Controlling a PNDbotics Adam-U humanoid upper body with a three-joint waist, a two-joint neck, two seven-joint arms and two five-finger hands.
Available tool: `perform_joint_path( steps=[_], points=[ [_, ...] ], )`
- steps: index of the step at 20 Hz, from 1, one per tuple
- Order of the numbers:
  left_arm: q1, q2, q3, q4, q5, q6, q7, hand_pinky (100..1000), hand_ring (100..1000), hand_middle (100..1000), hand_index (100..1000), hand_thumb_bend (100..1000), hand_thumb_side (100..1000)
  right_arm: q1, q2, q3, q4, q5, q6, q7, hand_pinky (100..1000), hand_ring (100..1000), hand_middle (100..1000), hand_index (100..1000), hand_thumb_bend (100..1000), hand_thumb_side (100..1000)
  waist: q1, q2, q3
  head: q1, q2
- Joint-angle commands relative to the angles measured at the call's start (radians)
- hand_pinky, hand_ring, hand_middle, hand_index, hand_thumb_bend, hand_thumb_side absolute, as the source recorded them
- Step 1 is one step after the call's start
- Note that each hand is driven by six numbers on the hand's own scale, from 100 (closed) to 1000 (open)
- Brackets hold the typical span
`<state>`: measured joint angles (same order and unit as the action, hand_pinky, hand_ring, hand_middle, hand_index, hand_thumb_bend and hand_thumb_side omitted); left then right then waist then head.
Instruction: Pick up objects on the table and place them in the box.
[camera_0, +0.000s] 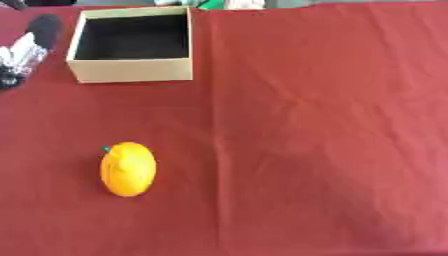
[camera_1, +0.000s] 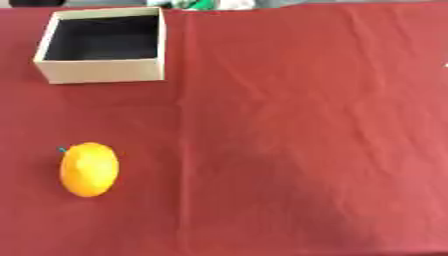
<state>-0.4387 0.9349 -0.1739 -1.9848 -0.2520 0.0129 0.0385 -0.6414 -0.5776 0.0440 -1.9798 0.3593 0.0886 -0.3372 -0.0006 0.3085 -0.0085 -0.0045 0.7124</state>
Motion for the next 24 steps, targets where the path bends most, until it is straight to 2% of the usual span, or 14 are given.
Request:
perform_joint_path(
  steps=[1, 6, 8, 10, 12, 14, 18, 22, 24],
  points=[
    [-0.028, 0.096, -0.052, -0.015, 0.037, 0.012, -0.118, 619, 782, 720, 831, 402, 775, -0.012, -0.025, -0.001, -0.02, 0.002, 0.0, 0.006, 927, 885, 830, 920, 100, 913, 0.005, -0.023, -0.004, -0.001, 0.0],
    [-0.076, 0.119, -0.103, -0.015, 0.065, 0.056, -0.269, 634, 789, 723, 832, 522, 715, -0.009, -0.022, 0.001, -0.02, -0.001, 0.001, 0.009, 927, 884, 829, 920, 100, 917, 0.008, -0.027, -0.007, -0.002, 0.005],
    [-0.088, 0.119, -0.117, -0.015, 0.062, 0.081, -0.33, 630, 787, 721, 835, 640, 631, -0.009, -0.021, 0.002, -0.02, -0.002, 0.0, 0.01, 927, 884, 829, 920, 100, 921, 0.008, -0.027, -0.009, -0.002, 0.005],
    [-0.094, 0.116, -0.127, -0.015, 0.051, 0.097, -0.392, 621, 782, 716, 827, 719, 553, -0.009, -0.021, 0.002, -0.02, -0.003, 0.0, 0.01, 927, 884, 829, 920, 100, 924, 0.008, -0.027, -0.01, -0.003, 0.004],
    [-0.094, 0.112, -0.137, -0.015, 0.043, 0.113, -0.448, 623, 770, 669, 798, 771, 496, -0.01, -0.02, 0.002, -0.02, -0.004, 0.001, 0.009, 928, 884, 829, 920, 100, 925, 0.009, -0.026, -0.011, -0.003, 0.004],
    [-0.097, 0.107, -0.148, -0.015, 0.043, 0.122, -0.491, 618, 763, 675, 809, 795, 468, -0.01, -0.019, 0.002, -0.02, -0.005, 0.0, 0.009, 928, 884, 829, 920, 100, 924, 0.009, -0.026, -0.011, -0.003, 0.005],
    [-0.102, 0.1, -0.173, -0.015, 0.029, 0.124, -0.561, 643, 788, 755, 852, 774, 421, -0.013, -0.017, 0.003, -0.02, -0.006, -0.001, 0.008, 927, 883, 828, 920, 100, 924, 0.007, -0.027, -0.012, -0.003, 0.005],
    [-0.095, 0.097, -0.194, -0.015, 0.025, 0.116, -0.61, 658, 817, 773, 868, 611, 332, -0.013, -0.016, 0.003, -0.02, -0.007, -0.002, 0.007, 927, 881, 826, 919, 100, 923, 0.007, -0.029, -0.013, -0.001, 0.007],
    [-0.084, 0.097, -0.206, -0.015, 0.023, 0.121, -0.627, 661, 826, 777, 880, 577, 300, -0.014, -0.015, 0.004, -0.02, -0.007, -0.002, 0.007, 927, 880, 825, 919, 100, 924, 0.008, -0.03, -0.013, -0.001, 0.007]
  ],
)
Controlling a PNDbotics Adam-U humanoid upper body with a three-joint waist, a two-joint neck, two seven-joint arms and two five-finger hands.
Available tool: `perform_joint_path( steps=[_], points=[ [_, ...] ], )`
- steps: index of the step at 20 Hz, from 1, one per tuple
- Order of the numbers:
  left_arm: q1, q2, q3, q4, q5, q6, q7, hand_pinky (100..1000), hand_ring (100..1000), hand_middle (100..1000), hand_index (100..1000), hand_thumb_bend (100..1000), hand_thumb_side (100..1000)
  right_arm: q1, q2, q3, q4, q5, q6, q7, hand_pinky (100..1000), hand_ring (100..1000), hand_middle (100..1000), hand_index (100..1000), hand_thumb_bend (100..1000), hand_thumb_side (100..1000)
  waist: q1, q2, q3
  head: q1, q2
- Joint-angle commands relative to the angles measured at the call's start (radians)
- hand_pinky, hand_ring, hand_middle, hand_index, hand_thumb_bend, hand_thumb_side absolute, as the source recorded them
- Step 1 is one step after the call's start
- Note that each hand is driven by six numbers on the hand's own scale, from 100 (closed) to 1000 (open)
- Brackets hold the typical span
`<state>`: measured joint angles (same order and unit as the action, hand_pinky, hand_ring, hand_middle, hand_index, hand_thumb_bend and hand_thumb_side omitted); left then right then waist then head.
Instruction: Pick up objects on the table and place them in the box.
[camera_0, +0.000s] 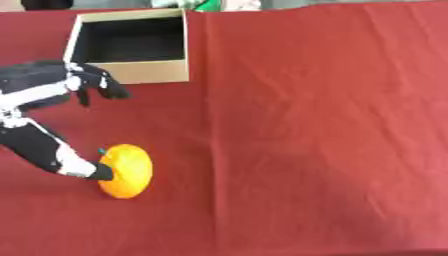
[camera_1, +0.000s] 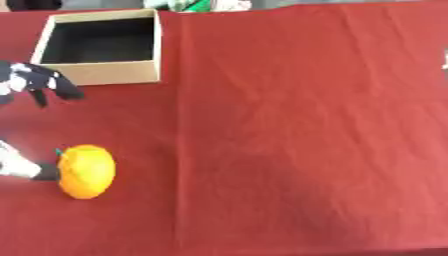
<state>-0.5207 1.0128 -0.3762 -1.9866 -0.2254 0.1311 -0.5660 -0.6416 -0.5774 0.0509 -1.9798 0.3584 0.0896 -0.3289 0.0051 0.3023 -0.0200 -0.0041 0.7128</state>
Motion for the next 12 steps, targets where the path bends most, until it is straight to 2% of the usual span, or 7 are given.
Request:
perform_joint_path(
  steps=[1, 4, 5, 9, 12],
  points=[
    [0.006, 0.018, -0.008, -0.013, -0.005, 0.009, -0.029, 662, 828, 778, 882, 571, 291, -0.014, -0.015, -0.003, -0.02, -0.007, -0.003, -0.001, 927, 879, 824, 918, 100, 924, 0.002, -0.024, -0.001, -0.001, 0.007],
    [0.025, 0.011, -0.017, -0.013, -0.021, 0.028, -0.035, 661, 831, 781, 887, 556, 272, -0.015, -0.014, -0.002, -0.02, -0.007, -0.004, -0.001, 927, 877, 823, 918, 100, 925, 0.0, -0.025, -0.002, -0.002, 0.008],
    [0.029, 0.008, -0.018, -0.013, -0.028, 0.036, -0.032, 642, 824, 770, 883, 481, 200, -0.015, -0.014, -0.002, -0.02, -0.008, -0.004, -0.001, 927, 877, 822, 918, 100, 930, 0.0, -0.025, -0.002, -0.003, 0.008],
    [0.045, -0.012, -0.037, -0.013, -0.029, 0.081, -0.012, 659, 834, 771, 882, 386, 122, -0.015, -0.011, -0.002, -0.02, -0.011, -0.003, -0.003, 928, 876, 821, 918, 100, 936, -0.002, -0.025, -0.002, -0.001, 0.01],
    [0.052, -0.025, -0.058, -0.013, -0.008, 0.11, -0.029, 658, 831, 771, 884, 448, 162, -0.018, -0.009, 0.0, -0.02, -0.013, -0.004, -0.002, 928, 876, 821, 918, 100, 938, -0.002, -0.023, -0.003, 0.001, 0.011]
  ],
)
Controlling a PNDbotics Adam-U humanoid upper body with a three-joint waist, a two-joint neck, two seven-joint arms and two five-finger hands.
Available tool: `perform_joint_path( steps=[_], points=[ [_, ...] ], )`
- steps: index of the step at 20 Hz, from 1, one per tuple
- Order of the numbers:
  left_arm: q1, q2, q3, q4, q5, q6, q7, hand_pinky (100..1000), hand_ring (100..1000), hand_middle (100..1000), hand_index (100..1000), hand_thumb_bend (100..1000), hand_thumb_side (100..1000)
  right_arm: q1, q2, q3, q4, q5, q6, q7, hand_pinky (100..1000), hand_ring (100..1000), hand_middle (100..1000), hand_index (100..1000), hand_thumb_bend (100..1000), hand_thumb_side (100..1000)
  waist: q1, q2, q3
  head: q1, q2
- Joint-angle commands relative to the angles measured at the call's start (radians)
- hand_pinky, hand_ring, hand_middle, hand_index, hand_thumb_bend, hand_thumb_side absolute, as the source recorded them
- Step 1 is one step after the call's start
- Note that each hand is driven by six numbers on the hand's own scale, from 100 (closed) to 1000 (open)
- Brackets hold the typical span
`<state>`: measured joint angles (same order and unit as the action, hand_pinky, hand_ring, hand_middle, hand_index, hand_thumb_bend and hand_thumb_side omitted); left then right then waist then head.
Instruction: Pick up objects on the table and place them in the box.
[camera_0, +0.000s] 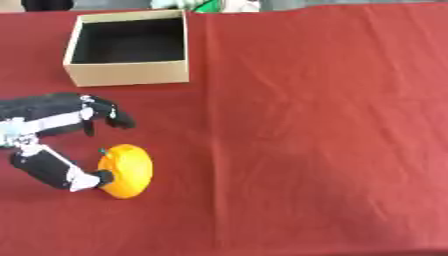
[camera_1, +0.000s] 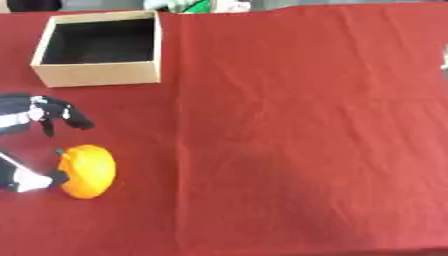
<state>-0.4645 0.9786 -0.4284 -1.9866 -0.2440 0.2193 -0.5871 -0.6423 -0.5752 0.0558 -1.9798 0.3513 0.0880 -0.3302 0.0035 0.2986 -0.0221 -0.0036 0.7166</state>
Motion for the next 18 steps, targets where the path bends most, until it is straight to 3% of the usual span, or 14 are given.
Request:
perform_joint_path(
  steps=[1, 8, 14, 18],
  points=[
    [-0.005, 0.006, -0.008, -0.013, 0.014, 0.028, -0.012, 666, 837, 775, 886, 463, 172, -0.017, -0.011, -0.005, -0.02, -0.006, -0.002, -0.001, 928, 875, 820, 918, 100, 940, -0.001, -0.019, -0.002, 0.0, 0.007],
    [0.005, -0.012, -0.012, -0.013, -0.091, 0.088, -0.018, 722, 870, 797, 896, 572, 227, -0.013, -0.01, -0.003, -0.02, -0.011, -0.002, 0.002, 928, 871, 816, 915, 100, 946, 0.0, -0.017, -0.006, 0.002, 0.006],
    [0.008, -0.02, -0.017, -0.004, -0.203, 0.1, -0.025, 722, 869, 804, 891, 549, 235, -0.011, -0.008, 0.0, -0.02, -0.015, -0.001, 0.007, 928, 868, 813, 915, 100, 951, 0.001, -0.015, -0.008, 0.004, 0.005],
    [0.01, -0.028, -0.02, 0.011, -0.281, 0.078, -0.02, 734, 875, 810, 891, 531, 249, -0.008, -0.01, 0.001, -0.02, -0.016, -0.001, 0.011, 928, 866, 811, 915, 100, 954, 0.001, -0.014, -0.009, 0.004, 0.006]
  ],
)
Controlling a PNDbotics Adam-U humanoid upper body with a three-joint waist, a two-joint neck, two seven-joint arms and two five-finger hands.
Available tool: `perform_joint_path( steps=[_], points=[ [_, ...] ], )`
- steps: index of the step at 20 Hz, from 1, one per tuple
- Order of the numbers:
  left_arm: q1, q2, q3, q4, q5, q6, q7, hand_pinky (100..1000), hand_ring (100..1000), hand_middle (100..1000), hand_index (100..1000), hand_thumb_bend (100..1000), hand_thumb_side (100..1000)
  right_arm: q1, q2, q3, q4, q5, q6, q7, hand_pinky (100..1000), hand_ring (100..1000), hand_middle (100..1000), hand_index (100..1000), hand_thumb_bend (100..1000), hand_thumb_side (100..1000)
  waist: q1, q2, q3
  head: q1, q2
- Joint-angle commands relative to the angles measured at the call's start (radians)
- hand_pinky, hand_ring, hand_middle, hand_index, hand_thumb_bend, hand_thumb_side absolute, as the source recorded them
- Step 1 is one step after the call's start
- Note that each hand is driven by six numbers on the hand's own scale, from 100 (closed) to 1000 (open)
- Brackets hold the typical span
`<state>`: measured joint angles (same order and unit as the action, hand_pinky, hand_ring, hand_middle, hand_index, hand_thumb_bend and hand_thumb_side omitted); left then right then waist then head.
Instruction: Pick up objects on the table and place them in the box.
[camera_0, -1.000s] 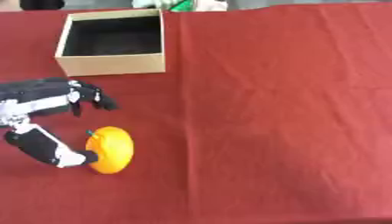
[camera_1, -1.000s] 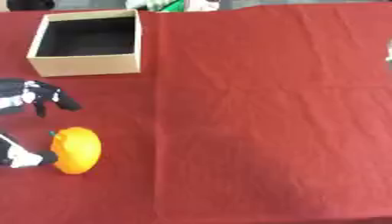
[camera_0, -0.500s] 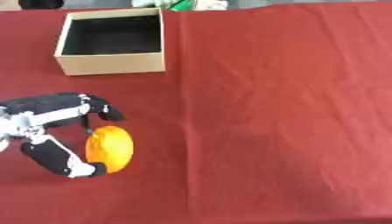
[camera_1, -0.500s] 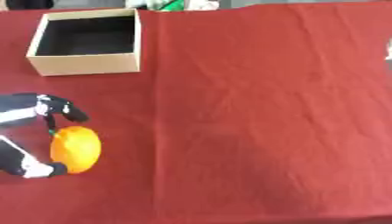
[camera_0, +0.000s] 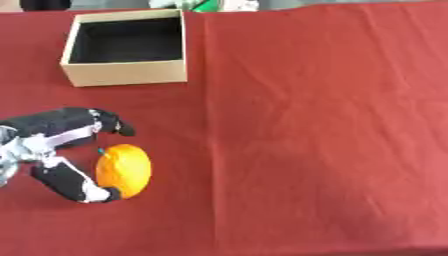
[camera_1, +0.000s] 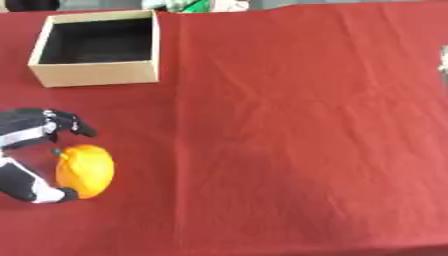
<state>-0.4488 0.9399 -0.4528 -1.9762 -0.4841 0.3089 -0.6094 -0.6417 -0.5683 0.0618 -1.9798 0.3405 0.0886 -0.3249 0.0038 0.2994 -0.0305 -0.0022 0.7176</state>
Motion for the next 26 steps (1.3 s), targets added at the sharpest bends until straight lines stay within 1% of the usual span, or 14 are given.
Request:
perform_joint_path(
  steps=[1, 7, 9, 12, 13, 14, 16, 18, 19, 20, 21, 22, 24, 26],
  points=[
    [-0.006, 0.008, 0.003, 0.005, -0.053, -0.017, 0.002, 734, 875, 810, 891, 531, 249, -0.009, -0.016, -0.005, -0.02, -0.006, -0.001, 0.006, 928, 866, 811, 915, 100, 954, 0.001, -0.014, -0.001, 0.003, 0.005],
    [-0.009, -0.005, -0.008, 0.035, -0.081, -0.025, 0.005, 668, 827, 739, 826, 439, 278, -0.01, -0.014, -0.003, -0.02, -0.012, -0.002, 0.007, 929, 866, 810, 916, 100, 952, 0.002, -0.013, -0.003, 0.003, 0.005],
    [-0.012, -0.009, -0.013, 0.047, -0.082, -0.026, 0.005, 619, 785, 673, 789, 434, 286, -0.009, -0.013, -0.004, -0.02, -0.013, -0.003, 0.004, 930, 866, 810, 917, 100, 952, 0.002, -0.013, -0.004, 0.004, 0.005],
    [-0.015, -0.015, -0.011, 0.048, -0.08, -0.029, 0.024, 474, 661, 584, 727, 421, 280, -0.007, -0.014, -0.005, -0.02, -0.013, -0.001, 0.001, 930, 866, 810, 917, 100, 951, 0.001, -0.012, -0.005, 0.002, 0.005],
    [-0.015, -0.016, -0.011, 0.044, -0.08, -0.03, 0.034, 474, 660, 579, 722, 418, 278, -0.006, -0.014, -0.005, -0.02, -0.014, 0.0, 0.001, 930, 866, 810, 917, 100, 953, 0.001, -0.012, -0.005, 0.002, 0.005],
    [-0.015, -0.015, -0.011, 0.041, -0.077, -0.03, 0.042, 420, 615, 549, 693, 394, 266, -0.005, -0.014, -0.005, -0.02, -0.015, 0.001, 0.0, 931, 866, 810, 917, 100, 955, 0.002, -0.012, -0.005, 0.003, 0.005],
    [-0.014, -0.014, -0.009, 0.036, -0.069, -0.028, 0.054, 375, 581, 524, 669, 337, 236, -0.004, -0.013, -0.005, -0.02, -0.016, 0.002, -0.002, 931, 866, 810, 917, 100, 955, 0.003, -0.012, -0.004, 0.003, 0.005],
    [-0.011, -0.011, -0.006, 0.028, -0.065, -0.027, 0.064, 350, 563, 514, 660, 223, 170, -0.002, -0.014, -0.005, -0.02, -0.016, 0.003, -0.002, 931, 866, 810, 917, 100, 956, 0.003, -0.013, -0.003, 0.001, 0.006],
    [-0.009, -0.009, -0.003, 0.024, -0.062, -0.026, 0.067, 346, 562, 514, 660, 197, 155, -0.001, -0.014, -0.005, -0.02, -0.015, 0.004, -0.001, 931, 866, 810, 917, 100, 957, 0.004, -0.013, -0.003, 0.002, 0.006],
    [-0.007, -0.007, 0.0, 0.019, -0.059, -0.024, 0.068, 326, 550, 508, 654, 100, 109, -0.001, -0.015, -0.005, -0.02, -0.015, 0.005, -0.001, 932, 866, 810, 917, 100, 958, 0.004, -0.013, -0.003, 0.001, 0.006],
    [-0.005, -0.004, 0.005, 0.013, -0.054, -0.023, 0.068, 306, 534, 498, 641, 100, 231, 0.0, -0.015, -0.005, -0.02, -0.015, 0.006, -0.001, 932, 866, 811, 917, 100, 960, 0.005, -0.013, -0.002, 0.0, 0.006],
    [-0.004, -0.001, 0.01, 0.006, -0.047, -0.02, 0.068, 293, 527, 491, 631, 100, 100, 0.001, -0.016, -0.005, -0.02, -0.015, 0.006, -0.001, 932, 866, 811, 917, 100, 957, 0.005, -0.014, -0.002, 0.0, 0.006],
    [-0.003, 0.007, 0.023, -0.012, -0.031, -0.013, 0.068, 273, 522, 490, 628, 100, 133, 0.002, -0.017, -0.005, -0.02, -0.015, 0.007, -0.002, 932, 866, 811, 917, 100, 957, 0.006, -0.014, -0.001, -0.002, 0.006],
    [-0.009, 0.013, 0.034, -0.021, -0.013, -0.014, 0.069, 290, 540, 506, 644, 100, 160, 0.002, -0.018, -0.005, -0.02, -0.015, 0.007, -0.001, 932, 866, 811, 917, 100, 959, 0.006, -0.015, 0.0, -0.003, 0.007]
  ],
)
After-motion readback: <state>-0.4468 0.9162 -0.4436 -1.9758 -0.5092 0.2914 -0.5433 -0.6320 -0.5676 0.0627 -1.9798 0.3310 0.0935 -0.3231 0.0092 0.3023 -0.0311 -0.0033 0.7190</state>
